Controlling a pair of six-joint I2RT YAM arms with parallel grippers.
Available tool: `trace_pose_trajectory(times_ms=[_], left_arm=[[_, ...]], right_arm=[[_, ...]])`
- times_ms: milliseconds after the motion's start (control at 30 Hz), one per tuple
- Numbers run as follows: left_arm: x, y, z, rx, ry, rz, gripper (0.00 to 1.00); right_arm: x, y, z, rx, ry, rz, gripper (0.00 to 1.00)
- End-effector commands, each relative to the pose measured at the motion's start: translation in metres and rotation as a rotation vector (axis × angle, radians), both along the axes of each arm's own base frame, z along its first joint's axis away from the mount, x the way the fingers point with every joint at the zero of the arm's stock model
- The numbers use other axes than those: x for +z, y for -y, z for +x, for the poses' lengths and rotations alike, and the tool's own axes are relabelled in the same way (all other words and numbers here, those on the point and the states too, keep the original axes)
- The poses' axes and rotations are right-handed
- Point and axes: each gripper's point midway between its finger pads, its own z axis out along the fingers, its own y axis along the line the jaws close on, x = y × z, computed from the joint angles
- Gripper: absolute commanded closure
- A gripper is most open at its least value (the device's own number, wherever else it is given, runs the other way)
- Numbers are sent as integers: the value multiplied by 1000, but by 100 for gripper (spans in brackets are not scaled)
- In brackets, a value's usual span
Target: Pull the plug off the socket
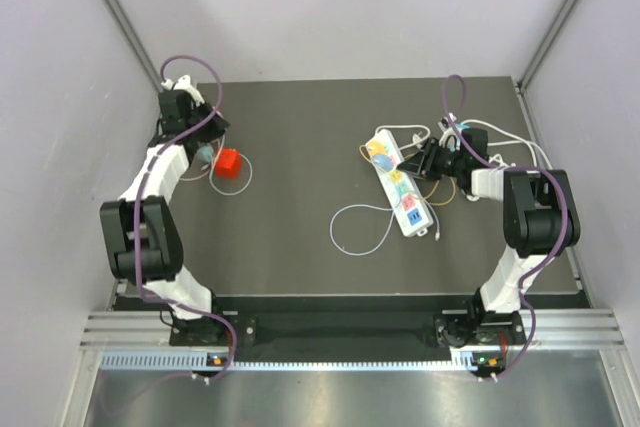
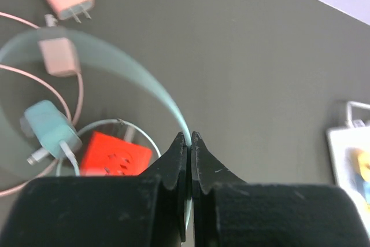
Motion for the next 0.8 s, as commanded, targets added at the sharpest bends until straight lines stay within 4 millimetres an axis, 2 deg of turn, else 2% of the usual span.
trace_pose_trajectory(times_ms=[0, 100, 133, 200, 233, 267, 300, 333, 400, 433, 633, 667, 700, 767], left_arm=[[12, -28, 33, 115, 40, 11, 100], [-8, -39, 47, 140, -9, -1, 100], [-16, -42, 53, 146, -27, -6, 97], [-23, -46, 56, 152, -50, -15, 84], [-25, -46, 57, 157, -63, -18, 68], [-25, -45, 57, 150, -63, -20, 63], [-23, -44, 56, 147, -60, -21, 57], [-21, -44, 55, 146, -55, -19, 44], [-11, -43, 50, 137, -33, -10, 34], [-6, -41, 47, 123, -22, -7, 26], [29, -39, 23, 113, 50, 23, 6], [30, -46, 19, 153, 46, 45, 1], [36, -52, 13, 185, 49, 64, 1], [33, -73, 1, 291, 3, 135, 1]], right_arm=[[27, 5, 18, -4, 109, 8, 100], [28, 5, 18, -5, 110, 10, 100], [28, 4, 18, -4, 111, 10, 100], [28, 4, 18, -2, 111, 10, 100], [28, 4, 18, -5, 109, 12, 100], [26, 4, 18, -3, 105, 12, 100], [26, 4, 18, -2, 104, 14, 100], [25, 4, 18, -2, 102, 14, 100], [26, 4, 18, -1, 104, 14, 100], [25, 4, 18, -1, 101, 15, 100], [24, 4, 17, -1, 101, 14, 100], [25, 4, 17, -1, 102, 14, 100], [25, 4, 17, -1, 104, 14, 100], [26, 3, 17, 1, 105, 14, 100]])
